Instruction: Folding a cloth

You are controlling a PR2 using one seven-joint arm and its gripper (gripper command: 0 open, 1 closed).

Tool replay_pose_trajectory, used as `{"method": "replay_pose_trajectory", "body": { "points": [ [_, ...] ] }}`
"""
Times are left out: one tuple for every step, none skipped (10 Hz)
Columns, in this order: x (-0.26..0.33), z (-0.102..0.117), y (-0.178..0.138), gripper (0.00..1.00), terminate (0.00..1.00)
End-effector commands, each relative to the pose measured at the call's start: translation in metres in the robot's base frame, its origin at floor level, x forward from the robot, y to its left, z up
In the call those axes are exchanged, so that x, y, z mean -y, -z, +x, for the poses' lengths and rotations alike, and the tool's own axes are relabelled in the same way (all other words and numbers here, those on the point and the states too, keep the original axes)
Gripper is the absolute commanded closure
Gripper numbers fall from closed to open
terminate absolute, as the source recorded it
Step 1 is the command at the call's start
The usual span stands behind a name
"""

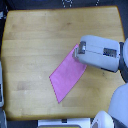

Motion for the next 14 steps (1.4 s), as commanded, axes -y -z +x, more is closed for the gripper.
{"method": "replay_pose_trajectory", "body": {
  "points": [
    [0.000, -0.003, -0.005, 1.00, 0.00],
    [0.000, -0.004, -0.005, 1.00, 0.00],
    [0.000, -0.002, -0.006, 1.00, 0.00],
    [0.000, 0.003, -0.009, 1.00, 0.00],
    [0.002, 0.004, -0.011, 1.00, 0.00],
    [0.005, 0.009, -0.017, 1.00, 0.00],
    [0.006, 0.015, -0.027, 1.00, 0.00],
    [0.007, 0.019, -0.036, 1.00, 0.00],
    [0.008, 0.023, -0.046, 1.00, 0.00],
    [0.005, 0.030, -0.067, 1.00, 0.00],
    [0.001, 0.030, -0.079, 1.00, 0.00],
    [-0.008, 0.027, -0.099, 1.00, 0.00],
    [-0.009, 0.024, -0.105, 1.00, 0.00],
    [-0.010, 0.015, -0.114, 1.00, 0.00]
  ]
}}
